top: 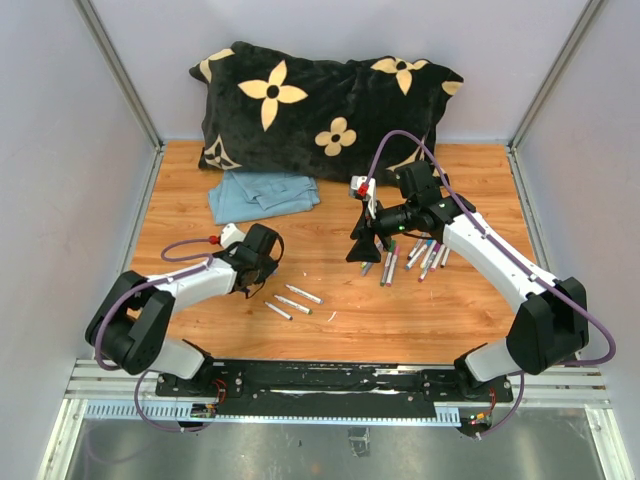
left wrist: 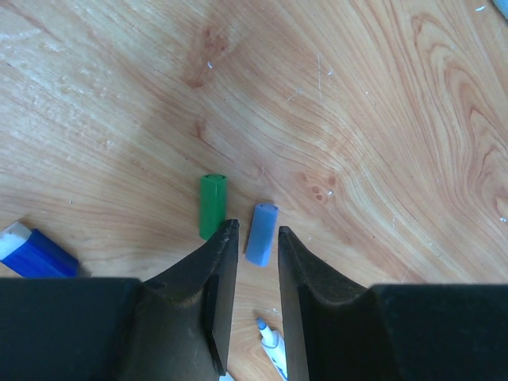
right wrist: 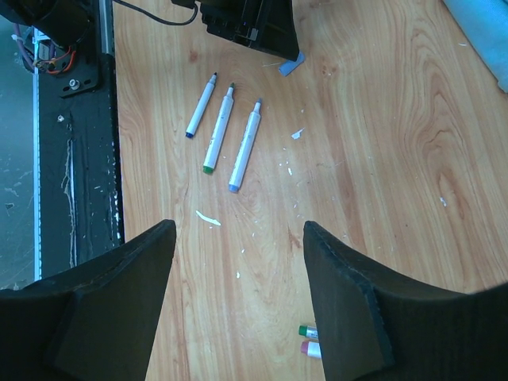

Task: Open the pen caps
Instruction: Place the pen cap at the center of the board, then pick up the pen from the center of the board.

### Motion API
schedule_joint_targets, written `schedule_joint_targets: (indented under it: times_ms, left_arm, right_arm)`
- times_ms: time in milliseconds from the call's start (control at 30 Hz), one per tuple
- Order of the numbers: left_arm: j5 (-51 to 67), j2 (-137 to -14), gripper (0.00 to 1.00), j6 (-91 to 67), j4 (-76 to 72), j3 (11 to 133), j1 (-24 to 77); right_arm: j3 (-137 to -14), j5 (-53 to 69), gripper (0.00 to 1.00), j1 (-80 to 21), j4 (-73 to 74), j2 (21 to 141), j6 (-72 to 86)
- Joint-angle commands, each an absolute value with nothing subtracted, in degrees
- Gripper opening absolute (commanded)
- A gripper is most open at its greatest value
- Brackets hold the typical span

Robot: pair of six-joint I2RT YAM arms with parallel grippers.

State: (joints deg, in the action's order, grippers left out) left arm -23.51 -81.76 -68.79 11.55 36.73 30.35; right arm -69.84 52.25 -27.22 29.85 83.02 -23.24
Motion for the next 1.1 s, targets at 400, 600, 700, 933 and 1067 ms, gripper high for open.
schedule_joint_targets:
  times_ms: [400,600,700,933,1067]
  left_arm:
    - [-21.4,-68.7,0.36,-62.9,11.3,36.1,30.8]
    - [-13.0,-62.4,0.44,-53.3,3.0,33.2,30.8]
    - [-7.7,-59.3,0.51,-50.3,-4.1,29.6,30.8]
    - [-0.9,-55.0,0.72,-47.6,-16.6,22.6,30.8]
    - [1.5,-53.5,0.89,-46.9,-22.8,19.8,30.8]
  right_arm:
    - [-69.3,54.1,0.67,-24.6,29.2,80.9,-22.6]
    - [-69.1,54.1,0.68,-23.6,29.2,80.1,-22.5]
    - [-68.8,54.4,0.68,-22.7,28.9,79.4,-22.2]
    - [-67.5,55.4,0.69,-19.7,27.5,77.3,-21.3]
    - [-66.7,55.9,0.69,-17.9,26.8,76.1,-20.8]
